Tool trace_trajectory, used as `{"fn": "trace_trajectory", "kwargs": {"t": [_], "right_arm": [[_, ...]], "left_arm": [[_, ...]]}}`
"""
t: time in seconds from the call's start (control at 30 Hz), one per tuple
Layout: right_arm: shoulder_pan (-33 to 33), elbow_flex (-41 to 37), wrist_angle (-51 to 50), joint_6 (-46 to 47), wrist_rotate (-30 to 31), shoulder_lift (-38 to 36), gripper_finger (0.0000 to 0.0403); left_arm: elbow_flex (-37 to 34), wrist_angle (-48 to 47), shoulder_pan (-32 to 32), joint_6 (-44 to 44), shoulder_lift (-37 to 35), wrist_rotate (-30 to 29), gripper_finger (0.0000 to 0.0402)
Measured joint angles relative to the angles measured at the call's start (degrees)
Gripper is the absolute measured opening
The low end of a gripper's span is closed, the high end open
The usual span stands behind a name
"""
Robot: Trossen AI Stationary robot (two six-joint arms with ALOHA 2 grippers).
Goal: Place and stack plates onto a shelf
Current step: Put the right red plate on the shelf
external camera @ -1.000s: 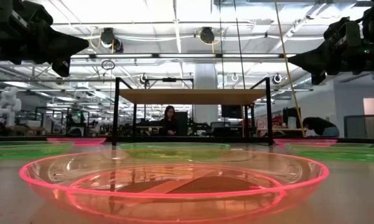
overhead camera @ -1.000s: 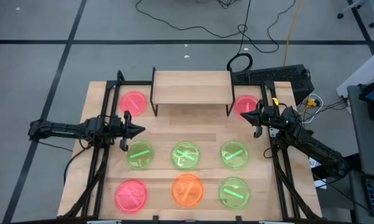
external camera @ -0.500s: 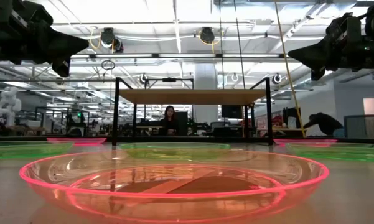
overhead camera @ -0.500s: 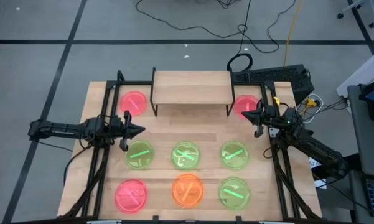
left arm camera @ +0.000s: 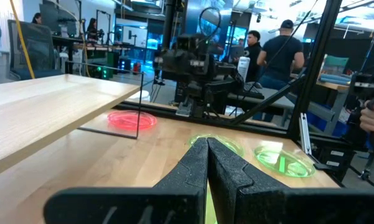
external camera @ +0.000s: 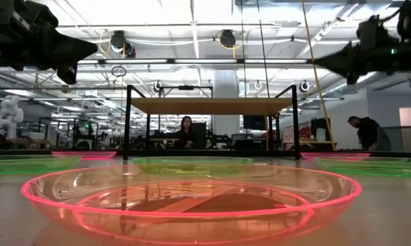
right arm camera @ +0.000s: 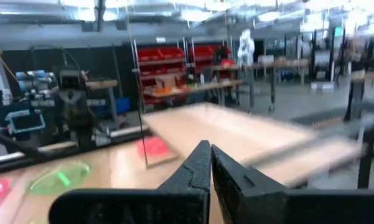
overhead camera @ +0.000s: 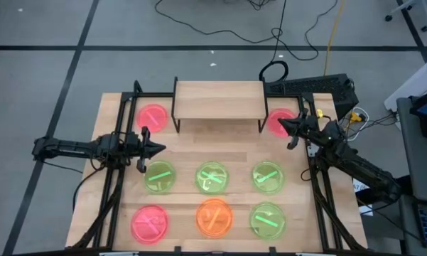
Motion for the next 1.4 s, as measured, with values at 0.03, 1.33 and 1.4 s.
{"fn": "trace_trajectory", "kwargs": {"t": [0.03, 1.33, 1.4], "right_arm": [[0.0, 1.4, -0.1, -1.3, 0.0, 1.2, 0.0000], [0.2, 17.5, -30.3, -5.1, 23.3, 25.7, 0.0002], [1.1, 17.2, -30.4, -4.8, 17.4, 26.1, 0.0009]], "left_arm": [[0.0, 0.0, 0.0, 0.0, 0.0, 0.0, 0.0010], [0.0, 0.0, 0.0, 0.0, 0.0, 0.0, 0.0010], [0.0, 0.0, 0.0, 0.0, 0.0, 0.0, 0.0010]]}}
